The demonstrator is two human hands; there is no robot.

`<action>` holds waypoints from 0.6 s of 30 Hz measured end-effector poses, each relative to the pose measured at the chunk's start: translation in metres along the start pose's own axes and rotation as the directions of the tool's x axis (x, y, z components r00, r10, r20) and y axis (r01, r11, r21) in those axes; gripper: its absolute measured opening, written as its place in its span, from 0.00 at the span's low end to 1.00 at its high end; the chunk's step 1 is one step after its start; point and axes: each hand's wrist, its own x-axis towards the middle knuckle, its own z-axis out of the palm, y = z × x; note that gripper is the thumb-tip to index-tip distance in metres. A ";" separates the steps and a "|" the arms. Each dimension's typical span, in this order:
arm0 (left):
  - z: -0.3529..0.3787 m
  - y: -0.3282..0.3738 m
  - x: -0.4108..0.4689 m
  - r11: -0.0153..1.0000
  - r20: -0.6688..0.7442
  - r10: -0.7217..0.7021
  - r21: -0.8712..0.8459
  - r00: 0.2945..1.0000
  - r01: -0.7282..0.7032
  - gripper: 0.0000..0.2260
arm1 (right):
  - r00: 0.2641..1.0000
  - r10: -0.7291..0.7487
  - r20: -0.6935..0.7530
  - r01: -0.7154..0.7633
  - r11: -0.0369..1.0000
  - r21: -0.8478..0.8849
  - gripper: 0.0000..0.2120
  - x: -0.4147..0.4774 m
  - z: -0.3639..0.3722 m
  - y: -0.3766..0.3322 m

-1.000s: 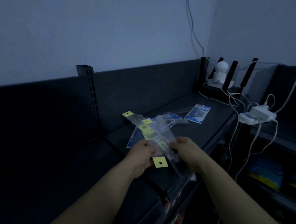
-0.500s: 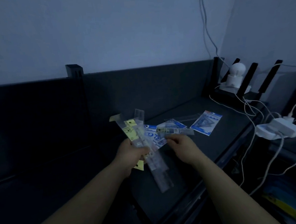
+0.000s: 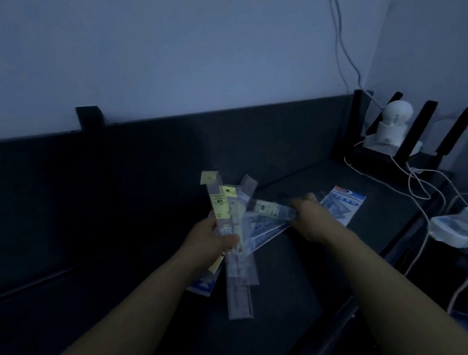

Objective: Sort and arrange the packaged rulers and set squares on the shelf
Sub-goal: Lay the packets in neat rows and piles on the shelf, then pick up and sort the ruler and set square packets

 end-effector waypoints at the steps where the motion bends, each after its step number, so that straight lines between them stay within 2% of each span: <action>1: 0.002 0.001 0.003 1.000 0.007 0.001 0.012 1.000 -0.001 0.12 | 1.000 0.019 -0.016 -0.019 0.999 -0.028 0.18 0.005 -0.004 0.006; 4: 0.009 0.001 0.011 0.999 0.012 -0.009 0.043 1.000 0.009 0.13 | 0.998 0.052 0.030 -0.048 0.991 -0.126 0.21 0.021 -0.011 0.016; 8: 0.013 -0.008 0.018 0.993 -0.014 -0.022 0.115 1.000 0.024 0.10 | 0.991 -0.050 0.121 0.059 0.995 -0.074 0.24 0.039 -0.011 0.019; 11: 0.012 -0.012 0.018 0.992 -0.025 -0.025 0.120 0.999 0.028 0.08 | 0.981 -0.059 0.186 0.059 0.998 0.007 0.21 0.049 -0.017 0.021; 14: 0.010 -0.013 0.018 0.994 -0.027 -0.025 0.102 0.999 0.028 0.08 | 0.974 -0.073 0.216 0.088 0.995 -0.057 0.20 0.060 -0.022 0.024; 18: 0.010 -0.013 0.018 0.995 -0.028 -0.034 0.089 0.999 0.036 0.08 | 0.959 -0.050 0.278 0.067 0.996 -0.053 0.18 0.064 -0.025 0.023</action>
